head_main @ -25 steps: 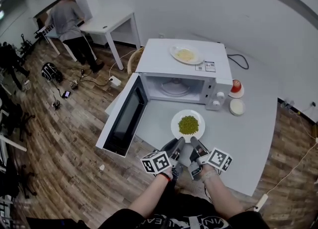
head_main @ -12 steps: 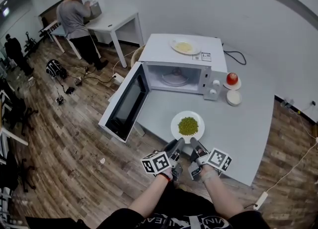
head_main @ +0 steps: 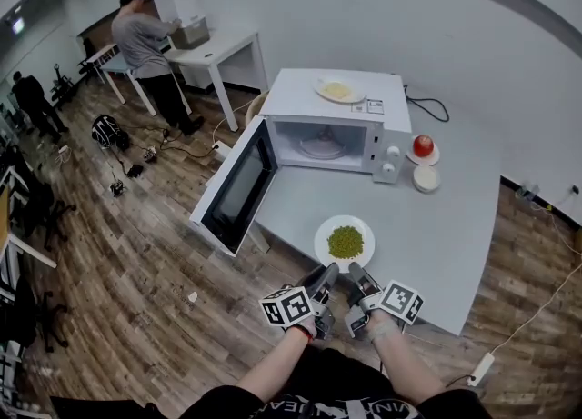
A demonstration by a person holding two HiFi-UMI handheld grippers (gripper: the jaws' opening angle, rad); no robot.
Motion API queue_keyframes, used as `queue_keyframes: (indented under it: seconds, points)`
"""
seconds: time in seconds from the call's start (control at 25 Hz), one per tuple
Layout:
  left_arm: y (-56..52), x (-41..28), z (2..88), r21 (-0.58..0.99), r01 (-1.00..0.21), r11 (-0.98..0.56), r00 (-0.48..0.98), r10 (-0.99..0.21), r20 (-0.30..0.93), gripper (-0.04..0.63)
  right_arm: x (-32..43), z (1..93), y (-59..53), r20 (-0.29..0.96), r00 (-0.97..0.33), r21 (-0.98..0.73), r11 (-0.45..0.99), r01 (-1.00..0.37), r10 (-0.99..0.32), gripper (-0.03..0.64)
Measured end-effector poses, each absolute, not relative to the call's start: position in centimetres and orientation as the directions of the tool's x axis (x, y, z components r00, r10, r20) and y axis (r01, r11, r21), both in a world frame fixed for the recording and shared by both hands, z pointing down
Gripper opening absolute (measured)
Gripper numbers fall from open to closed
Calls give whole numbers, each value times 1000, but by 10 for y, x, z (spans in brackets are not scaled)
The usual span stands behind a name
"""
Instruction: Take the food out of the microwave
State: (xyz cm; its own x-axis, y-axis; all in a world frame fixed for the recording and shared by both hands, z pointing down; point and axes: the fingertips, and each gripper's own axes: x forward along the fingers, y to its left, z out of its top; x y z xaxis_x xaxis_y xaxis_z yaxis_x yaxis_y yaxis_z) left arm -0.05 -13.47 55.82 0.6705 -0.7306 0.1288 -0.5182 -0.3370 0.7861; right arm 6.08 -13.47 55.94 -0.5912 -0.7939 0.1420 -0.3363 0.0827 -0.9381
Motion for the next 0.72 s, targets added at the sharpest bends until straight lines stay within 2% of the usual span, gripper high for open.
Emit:
queue_keyframes:
  seconds: [0.72]
  points:
    - [-76,-29,546,787,-495,-369,704,-701,114,86,31,547,-74,129,-559,-933,91,-348,-819,61]
